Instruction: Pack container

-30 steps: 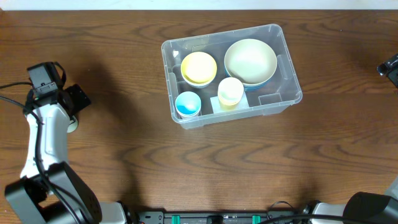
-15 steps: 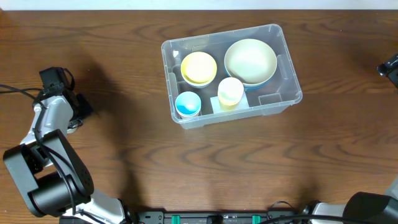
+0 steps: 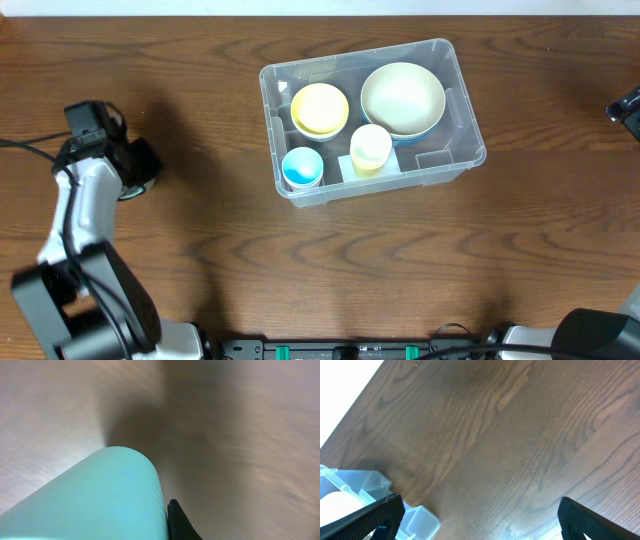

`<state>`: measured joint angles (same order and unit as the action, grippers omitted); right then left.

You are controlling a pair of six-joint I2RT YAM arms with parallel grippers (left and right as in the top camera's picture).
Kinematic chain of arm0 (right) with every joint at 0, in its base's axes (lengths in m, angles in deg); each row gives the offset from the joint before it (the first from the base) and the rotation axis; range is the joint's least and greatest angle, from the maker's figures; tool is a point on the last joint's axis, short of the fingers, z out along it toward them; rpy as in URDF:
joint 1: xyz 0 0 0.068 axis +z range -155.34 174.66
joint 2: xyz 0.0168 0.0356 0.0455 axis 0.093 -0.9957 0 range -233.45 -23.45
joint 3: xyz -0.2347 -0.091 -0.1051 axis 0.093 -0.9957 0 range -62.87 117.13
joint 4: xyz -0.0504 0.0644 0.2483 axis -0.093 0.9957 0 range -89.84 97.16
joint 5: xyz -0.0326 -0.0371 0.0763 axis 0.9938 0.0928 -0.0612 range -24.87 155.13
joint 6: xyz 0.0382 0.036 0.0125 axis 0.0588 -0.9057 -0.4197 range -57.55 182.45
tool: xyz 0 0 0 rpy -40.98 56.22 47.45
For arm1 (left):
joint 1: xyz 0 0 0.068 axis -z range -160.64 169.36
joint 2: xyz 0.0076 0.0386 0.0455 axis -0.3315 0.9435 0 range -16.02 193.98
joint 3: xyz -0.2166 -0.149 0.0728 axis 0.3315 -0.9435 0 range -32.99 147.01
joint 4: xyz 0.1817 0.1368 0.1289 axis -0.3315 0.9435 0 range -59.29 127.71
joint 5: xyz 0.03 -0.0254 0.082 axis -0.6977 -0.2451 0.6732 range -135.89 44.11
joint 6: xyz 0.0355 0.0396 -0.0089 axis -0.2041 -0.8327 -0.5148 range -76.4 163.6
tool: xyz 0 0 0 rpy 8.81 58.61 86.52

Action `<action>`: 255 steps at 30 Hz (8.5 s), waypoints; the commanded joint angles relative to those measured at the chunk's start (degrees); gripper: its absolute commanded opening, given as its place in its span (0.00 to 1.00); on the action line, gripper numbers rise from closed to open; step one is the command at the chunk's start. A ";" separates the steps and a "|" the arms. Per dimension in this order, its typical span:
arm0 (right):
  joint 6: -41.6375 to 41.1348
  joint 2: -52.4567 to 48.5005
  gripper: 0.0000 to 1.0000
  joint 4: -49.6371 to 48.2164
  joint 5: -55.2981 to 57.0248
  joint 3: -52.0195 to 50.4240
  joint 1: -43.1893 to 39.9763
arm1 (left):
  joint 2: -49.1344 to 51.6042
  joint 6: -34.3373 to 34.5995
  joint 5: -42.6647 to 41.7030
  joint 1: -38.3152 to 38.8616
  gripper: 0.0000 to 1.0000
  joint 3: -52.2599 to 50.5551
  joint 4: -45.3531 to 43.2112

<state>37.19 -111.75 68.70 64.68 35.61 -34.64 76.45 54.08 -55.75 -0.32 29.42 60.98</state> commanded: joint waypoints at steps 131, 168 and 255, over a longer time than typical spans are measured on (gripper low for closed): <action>-0.66 -0.02 0.99 0.07 0.00 -0.02 -0.63 | 2.80 -4.85 18.12 53.24 0.06 4.98 10.47; -0.63 -0.02 0.99 0.07 0.00 -0.02 -0.63 | -5.05 -15.19 3.13 70.77 0.06 6.49 -0.52; -0.66 -0.02 0.99 0.07 0.00 -0.02 -0.63 | 6.34 -26.25 10.78 72.17 0.06 6.51 -26.51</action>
<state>37.19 -111.75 68.67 64.68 35.61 -34.64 89.48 28.49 -46.14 71.56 35.02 31.73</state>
